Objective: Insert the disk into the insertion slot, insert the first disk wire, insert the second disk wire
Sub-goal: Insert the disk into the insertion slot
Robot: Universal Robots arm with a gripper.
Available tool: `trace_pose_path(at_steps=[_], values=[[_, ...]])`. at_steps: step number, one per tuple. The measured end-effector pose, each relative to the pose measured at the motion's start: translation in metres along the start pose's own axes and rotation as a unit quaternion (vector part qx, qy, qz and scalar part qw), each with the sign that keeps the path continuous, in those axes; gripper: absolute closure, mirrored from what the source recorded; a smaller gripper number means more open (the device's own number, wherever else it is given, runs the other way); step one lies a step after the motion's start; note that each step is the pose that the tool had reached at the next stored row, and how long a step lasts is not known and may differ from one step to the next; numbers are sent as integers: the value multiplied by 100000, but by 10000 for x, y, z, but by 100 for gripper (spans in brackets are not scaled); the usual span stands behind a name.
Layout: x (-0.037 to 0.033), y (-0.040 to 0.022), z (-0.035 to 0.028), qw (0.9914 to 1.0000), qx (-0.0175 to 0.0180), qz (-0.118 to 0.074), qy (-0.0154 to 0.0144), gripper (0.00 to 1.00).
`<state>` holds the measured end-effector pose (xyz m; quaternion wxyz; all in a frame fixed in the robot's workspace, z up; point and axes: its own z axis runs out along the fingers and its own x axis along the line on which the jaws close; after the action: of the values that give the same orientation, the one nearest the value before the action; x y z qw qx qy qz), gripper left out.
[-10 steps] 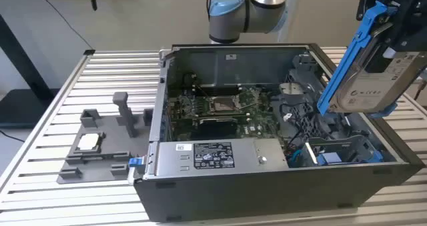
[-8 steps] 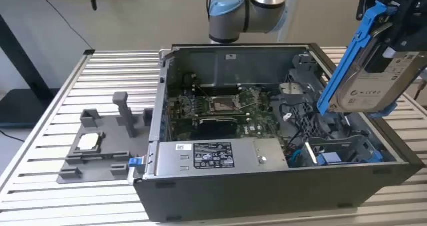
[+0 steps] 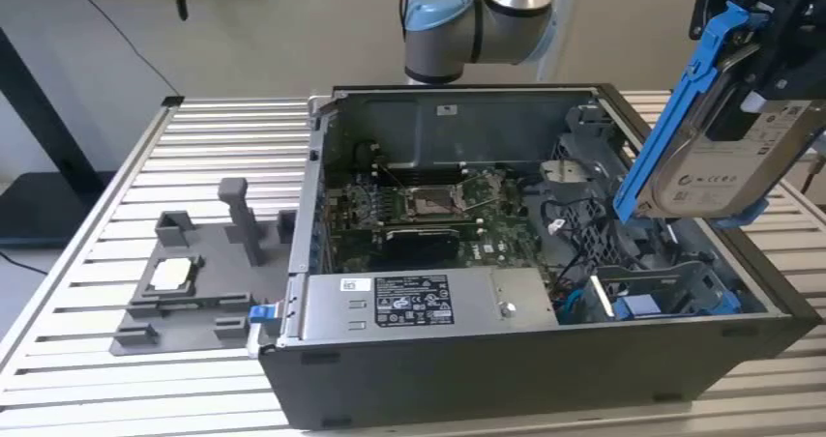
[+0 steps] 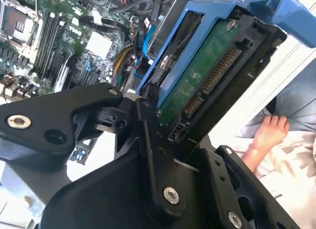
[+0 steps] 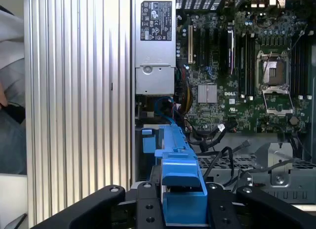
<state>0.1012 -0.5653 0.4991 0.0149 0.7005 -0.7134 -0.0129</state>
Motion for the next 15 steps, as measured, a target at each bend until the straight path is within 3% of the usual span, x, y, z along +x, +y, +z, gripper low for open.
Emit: trace_pose_path(at_steps=[7, 15], values=[[0, -3, 47, 99999, 12, -525, 31, 67], [-1, -24, 177, 99995, 59, -1007, 115, 67]])
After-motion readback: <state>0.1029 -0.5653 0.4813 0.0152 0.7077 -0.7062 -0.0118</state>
